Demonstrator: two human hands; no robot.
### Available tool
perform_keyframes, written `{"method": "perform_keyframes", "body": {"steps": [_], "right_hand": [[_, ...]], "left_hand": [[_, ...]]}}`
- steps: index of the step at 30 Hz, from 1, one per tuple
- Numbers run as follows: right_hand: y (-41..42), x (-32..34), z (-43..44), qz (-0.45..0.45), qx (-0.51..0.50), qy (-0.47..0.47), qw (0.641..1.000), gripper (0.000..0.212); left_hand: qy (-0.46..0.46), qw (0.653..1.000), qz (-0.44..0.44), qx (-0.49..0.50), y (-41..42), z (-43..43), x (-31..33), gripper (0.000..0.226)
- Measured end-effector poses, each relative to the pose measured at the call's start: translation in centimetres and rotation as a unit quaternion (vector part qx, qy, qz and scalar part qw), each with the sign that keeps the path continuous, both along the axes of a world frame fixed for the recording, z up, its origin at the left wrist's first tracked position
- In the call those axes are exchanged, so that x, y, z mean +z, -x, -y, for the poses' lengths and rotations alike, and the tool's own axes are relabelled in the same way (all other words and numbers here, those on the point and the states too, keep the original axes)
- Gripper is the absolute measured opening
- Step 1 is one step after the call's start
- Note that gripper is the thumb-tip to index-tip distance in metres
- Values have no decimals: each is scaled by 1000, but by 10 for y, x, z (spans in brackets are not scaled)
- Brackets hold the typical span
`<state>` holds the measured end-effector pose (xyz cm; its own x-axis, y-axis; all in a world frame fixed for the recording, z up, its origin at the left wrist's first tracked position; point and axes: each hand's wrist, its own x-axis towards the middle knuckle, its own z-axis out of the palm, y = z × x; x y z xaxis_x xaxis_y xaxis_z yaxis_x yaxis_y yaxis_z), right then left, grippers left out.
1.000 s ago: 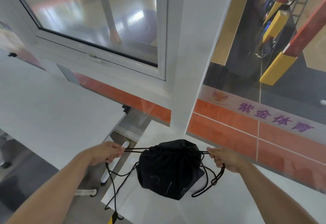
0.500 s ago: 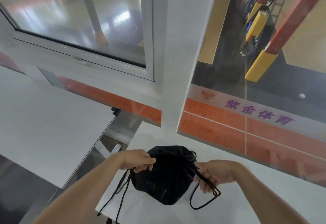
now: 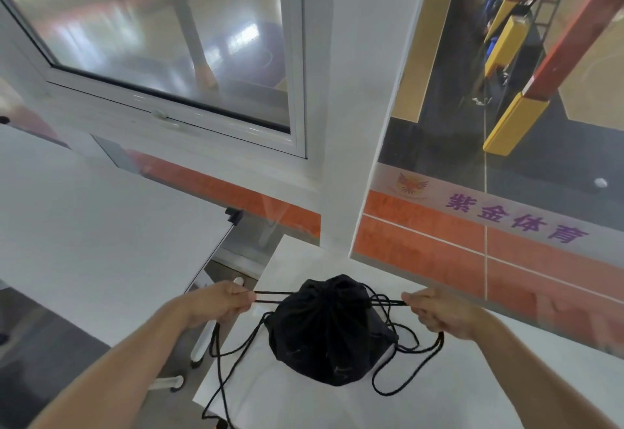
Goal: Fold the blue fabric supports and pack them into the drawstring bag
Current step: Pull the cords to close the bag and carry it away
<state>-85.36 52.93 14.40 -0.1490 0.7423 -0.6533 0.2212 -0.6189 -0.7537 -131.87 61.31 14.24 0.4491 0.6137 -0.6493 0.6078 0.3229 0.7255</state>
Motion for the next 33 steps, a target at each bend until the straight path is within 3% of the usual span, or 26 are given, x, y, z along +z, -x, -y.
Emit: {"method": "perform_keyframes", "body": {"steps": [2, 5, 7, 10, 13, 16, 19, 22, 25, 29, 33], "right_hand": [[10, -10, 5, 12, -3, 6, 1000, 49], [18, -22, 20, 21, 39, 30, 999, 53], [19, -26, 30, 47, 53, 24, 997, 52], [21, -27, 42, 65, 47, -4, 997, 45], [21, -24, 45, 102, 46, -28, 993, 37], [18, -24, 39, 222, 5, -110, 969, 17], [28, -12, 29, 295, 7, -202, 934, 67], [59, 1, 20, 272, 176, -258, 910, 82], [88, -3, 15, 298, 260, -293, 870, 63], [78, 10, 15, 283, 171, -331, 884, 29], [68, 38, 34, 299, 146, -357, 873, 18]], "left_hand": [[11, 998, -54, -9, -6, 5, -11, 36], [-18, 972, -190, -139, -26, 11, -23, 15], [-127, 958, -203, -156, -45, 17, -29, 48], [-192, 965, -112, -143, -102, 37, -23, 80], [-303, 909, -187, -215, -149, 56, -27, 97], [-360, 897, -221, -135, -158, 60, -41, 75], [-315, 925, -212, -28, -155, 62, -42, 56], [-309, 933, -187, 6, -160, 66, -31, 46], [-329, 927, -178, 18, -168, 67, -7, 42], [-351, 927, -130, -25, -169, 65, 34, 40], [-400, 899, -133, -116, -167, 71, 51, 33]]}}
